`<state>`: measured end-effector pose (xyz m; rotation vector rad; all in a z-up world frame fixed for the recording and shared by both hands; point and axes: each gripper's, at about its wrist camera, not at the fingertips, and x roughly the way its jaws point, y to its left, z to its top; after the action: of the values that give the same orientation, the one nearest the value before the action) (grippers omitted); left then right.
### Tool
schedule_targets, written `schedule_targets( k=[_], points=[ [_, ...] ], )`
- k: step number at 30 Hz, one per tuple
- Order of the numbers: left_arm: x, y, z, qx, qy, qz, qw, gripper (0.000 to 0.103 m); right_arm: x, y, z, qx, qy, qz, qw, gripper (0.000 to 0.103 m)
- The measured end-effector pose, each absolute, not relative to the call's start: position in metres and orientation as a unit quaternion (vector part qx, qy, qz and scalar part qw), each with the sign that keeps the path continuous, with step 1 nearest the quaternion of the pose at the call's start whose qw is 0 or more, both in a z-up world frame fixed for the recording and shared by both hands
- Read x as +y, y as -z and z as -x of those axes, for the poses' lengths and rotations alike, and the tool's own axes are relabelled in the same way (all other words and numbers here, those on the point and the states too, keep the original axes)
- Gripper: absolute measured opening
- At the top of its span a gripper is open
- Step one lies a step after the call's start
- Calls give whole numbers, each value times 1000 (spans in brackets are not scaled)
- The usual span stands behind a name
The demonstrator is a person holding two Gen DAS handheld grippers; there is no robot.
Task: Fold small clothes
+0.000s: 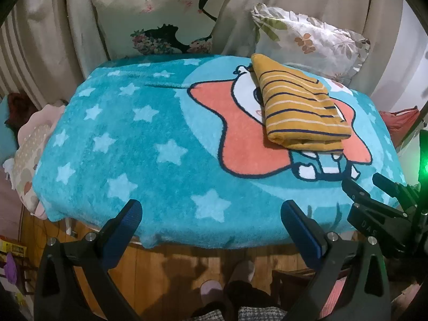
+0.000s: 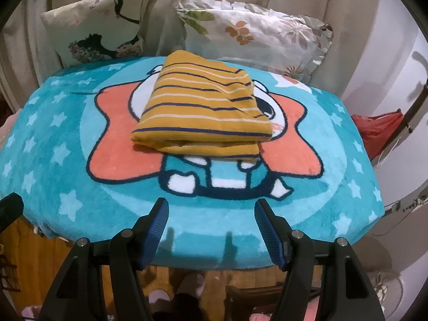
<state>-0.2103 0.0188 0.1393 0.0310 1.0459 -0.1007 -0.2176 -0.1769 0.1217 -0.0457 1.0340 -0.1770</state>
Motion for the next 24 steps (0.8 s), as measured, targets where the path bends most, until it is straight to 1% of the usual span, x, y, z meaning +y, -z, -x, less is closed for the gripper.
schedule_targets(
  k=[19, 24],
  points=[
    [41, -129, 201, 510, 35, 4, 860, 103, -148, -125, 207, 486, 69, 51, 870, 73],
    [36, -119, 191, 526, 39, 9, 850, 103, -150, -123, 204, 490, 69, 50, 868, 74]
  ],
)
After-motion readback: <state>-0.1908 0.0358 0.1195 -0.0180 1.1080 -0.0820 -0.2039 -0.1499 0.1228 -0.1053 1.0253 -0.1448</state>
